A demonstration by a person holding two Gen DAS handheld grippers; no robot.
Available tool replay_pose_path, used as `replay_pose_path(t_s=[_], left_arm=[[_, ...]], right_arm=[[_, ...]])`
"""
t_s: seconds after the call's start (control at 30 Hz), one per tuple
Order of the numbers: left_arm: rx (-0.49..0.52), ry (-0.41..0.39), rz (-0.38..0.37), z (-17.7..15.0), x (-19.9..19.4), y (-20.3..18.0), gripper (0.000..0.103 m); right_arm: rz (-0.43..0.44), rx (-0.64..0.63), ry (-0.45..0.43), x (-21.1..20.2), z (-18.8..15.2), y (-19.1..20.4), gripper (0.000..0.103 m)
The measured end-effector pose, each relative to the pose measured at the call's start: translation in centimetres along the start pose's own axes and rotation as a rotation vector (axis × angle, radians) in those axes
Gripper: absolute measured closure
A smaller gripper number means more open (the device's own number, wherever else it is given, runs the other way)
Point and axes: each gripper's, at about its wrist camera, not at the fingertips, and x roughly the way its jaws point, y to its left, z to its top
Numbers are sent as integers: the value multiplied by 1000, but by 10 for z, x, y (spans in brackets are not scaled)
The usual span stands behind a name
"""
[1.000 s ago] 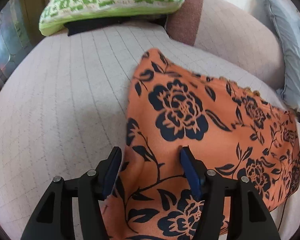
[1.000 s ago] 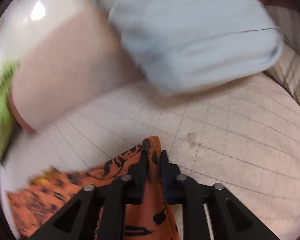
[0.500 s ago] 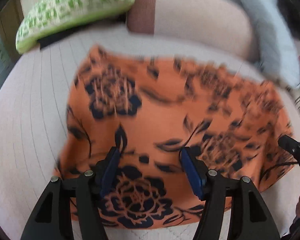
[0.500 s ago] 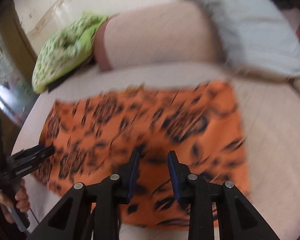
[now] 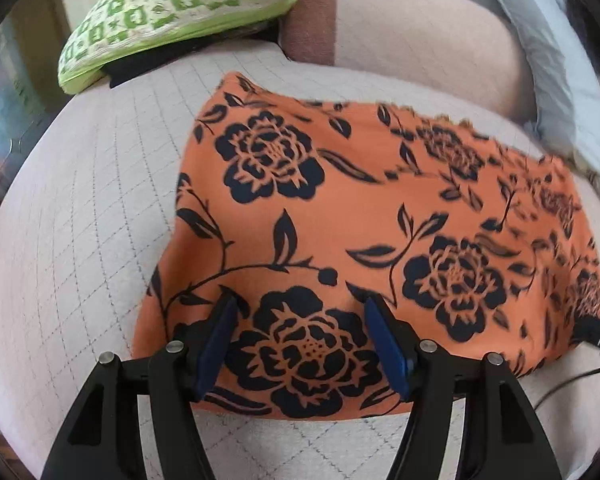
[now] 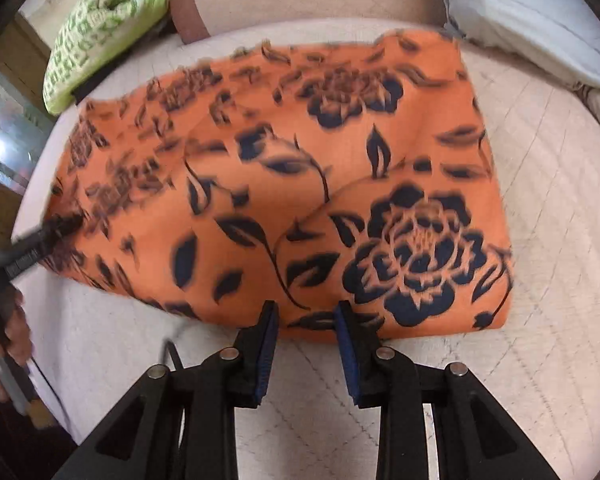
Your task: Fold small clothes
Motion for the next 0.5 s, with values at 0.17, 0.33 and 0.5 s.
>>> replay_pose_path(t_s=[0.17, 0.33, 0.5], left_arm=[[-85, -75, -66, 7, -15, 14, 36], [-73, -10, -14, 17, 10, 7, 29], [-58, 26, 78, 25, 26, 3, 27]], right_arm=[[68, 36, -155, -17, 34, 13, 71], [37, 32, -221, 14, 56, 35, 71], [48, -18, -136, 42, 63, 31, 70]])
